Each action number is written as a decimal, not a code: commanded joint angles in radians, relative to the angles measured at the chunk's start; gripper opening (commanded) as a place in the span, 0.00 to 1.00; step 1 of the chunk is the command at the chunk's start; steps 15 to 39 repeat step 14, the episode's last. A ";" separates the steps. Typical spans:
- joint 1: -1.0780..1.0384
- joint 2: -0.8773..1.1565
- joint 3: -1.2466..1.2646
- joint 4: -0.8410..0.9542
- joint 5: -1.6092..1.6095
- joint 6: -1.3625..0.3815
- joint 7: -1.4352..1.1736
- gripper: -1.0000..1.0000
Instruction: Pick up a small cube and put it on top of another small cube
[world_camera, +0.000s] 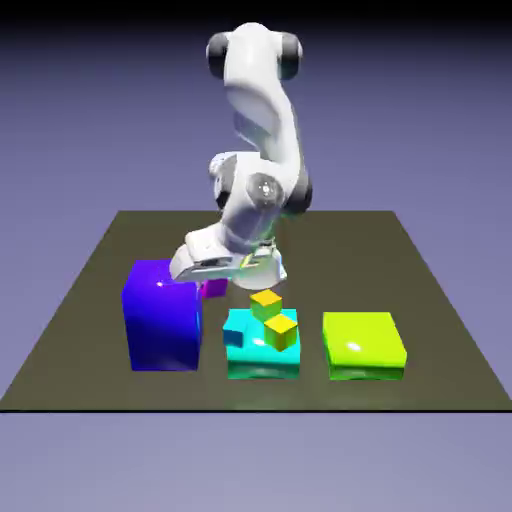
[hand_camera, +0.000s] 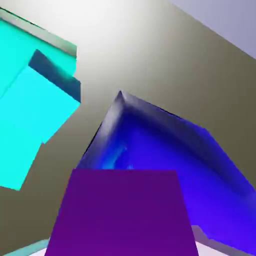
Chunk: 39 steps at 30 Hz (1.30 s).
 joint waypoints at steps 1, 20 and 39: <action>0.015 -0.028 -0.002 -0.036 0.026 0.007 0.004 0.00; 0.141 -0.063 -0.049 -0.270 0.161 0.186 0.044 1.00; 0.141 -0.063 -0.049 -0.270 0.161 0.186 0.044 1.00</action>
